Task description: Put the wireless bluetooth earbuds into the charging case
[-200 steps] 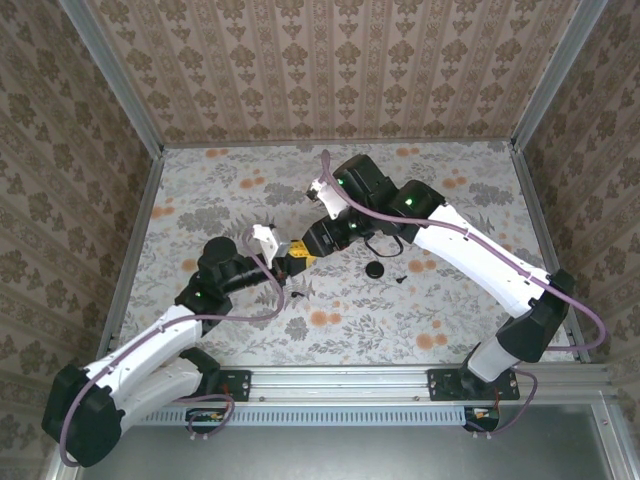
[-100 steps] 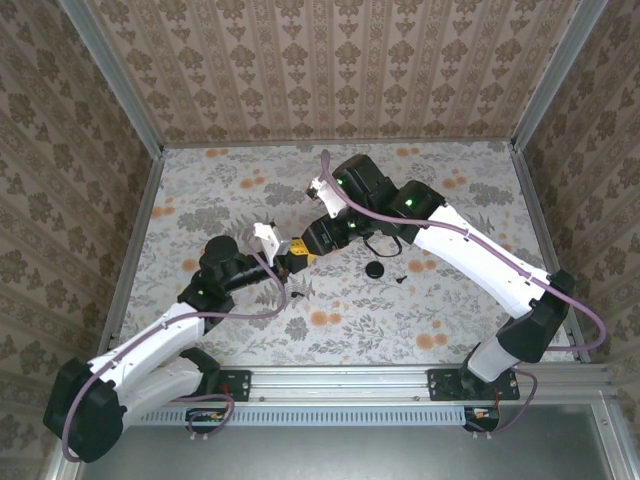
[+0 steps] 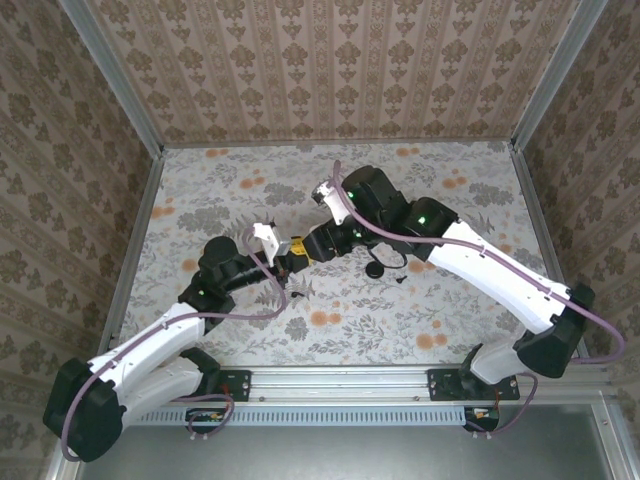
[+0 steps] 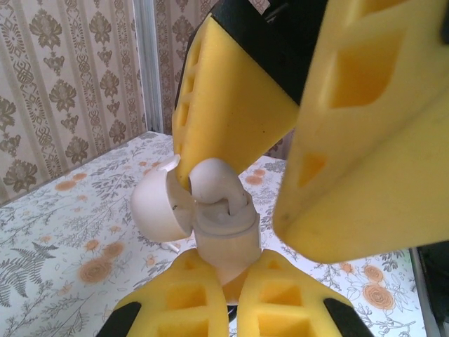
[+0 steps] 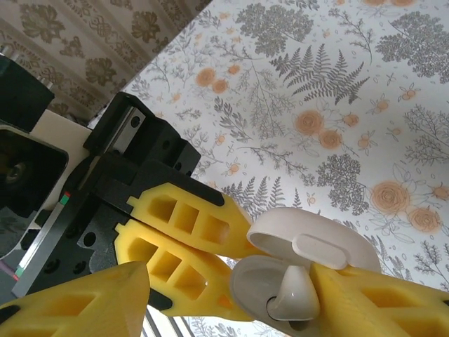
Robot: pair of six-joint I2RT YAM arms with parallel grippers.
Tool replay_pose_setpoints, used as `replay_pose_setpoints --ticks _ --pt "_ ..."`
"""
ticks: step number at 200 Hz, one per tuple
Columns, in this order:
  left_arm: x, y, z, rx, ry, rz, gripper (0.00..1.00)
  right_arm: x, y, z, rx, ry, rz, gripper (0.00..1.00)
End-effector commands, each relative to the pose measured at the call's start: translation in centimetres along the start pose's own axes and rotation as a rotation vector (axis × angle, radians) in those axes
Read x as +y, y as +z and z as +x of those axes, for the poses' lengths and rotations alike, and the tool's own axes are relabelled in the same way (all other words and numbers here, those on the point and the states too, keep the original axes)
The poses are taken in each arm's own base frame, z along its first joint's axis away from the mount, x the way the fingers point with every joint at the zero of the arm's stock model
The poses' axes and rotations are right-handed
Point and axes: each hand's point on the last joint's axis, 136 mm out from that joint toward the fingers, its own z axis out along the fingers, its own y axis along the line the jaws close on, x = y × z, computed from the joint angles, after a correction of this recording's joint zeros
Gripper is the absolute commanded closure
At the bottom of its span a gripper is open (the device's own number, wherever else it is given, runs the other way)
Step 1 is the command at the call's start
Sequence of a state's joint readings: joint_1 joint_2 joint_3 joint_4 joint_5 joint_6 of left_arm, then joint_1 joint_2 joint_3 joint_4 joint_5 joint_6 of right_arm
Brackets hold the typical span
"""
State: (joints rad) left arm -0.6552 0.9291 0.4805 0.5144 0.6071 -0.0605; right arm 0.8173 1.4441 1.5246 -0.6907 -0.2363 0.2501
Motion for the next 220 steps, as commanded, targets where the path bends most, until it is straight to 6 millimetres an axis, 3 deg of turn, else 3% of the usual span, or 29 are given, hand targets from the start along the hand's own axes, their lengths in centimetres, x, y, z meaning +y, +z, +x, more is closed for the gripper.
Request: replay_pose_setpoints --ticks 1,36,44,131,178,220 --pt "-2.3 -0.1 -2.5 -0.061 0.040 0.105 1.00 -0.5 -0.9 -2.3 -0.122 0.037 0.036 0.36" --pt "-2.3 -0.3 -2.7 -0.064 0.043 0.099 1.00 -1.3 -0.7 -1.7 -0.121 0.124 0.060 0.32" --pt "-2.3 -0.3 -2.7 -0.064 0.042 0.101 1.00 -1.2 -2.0 -2.0 -0.155 0.143 0.062 0.31" --pt "-1.9 -0.5 -2.8 -0.058 0.043 0.067 1.00 -2.8 -3.9 -1.3 -0.177 0.291 0.138 0.28" --pt "-0.6 -0.3 -1.9 -0.002 0.029 -0.009 1.00 -3.0 -5.8 -0.2 -0.189 0.370 0.177 0.41" --pt "-0.4 -0.1 -1.8 0.004 0.015 -0.012 1.00 -2.3 -4.3 0.8 -0.116 0.376 0.187 0.50"
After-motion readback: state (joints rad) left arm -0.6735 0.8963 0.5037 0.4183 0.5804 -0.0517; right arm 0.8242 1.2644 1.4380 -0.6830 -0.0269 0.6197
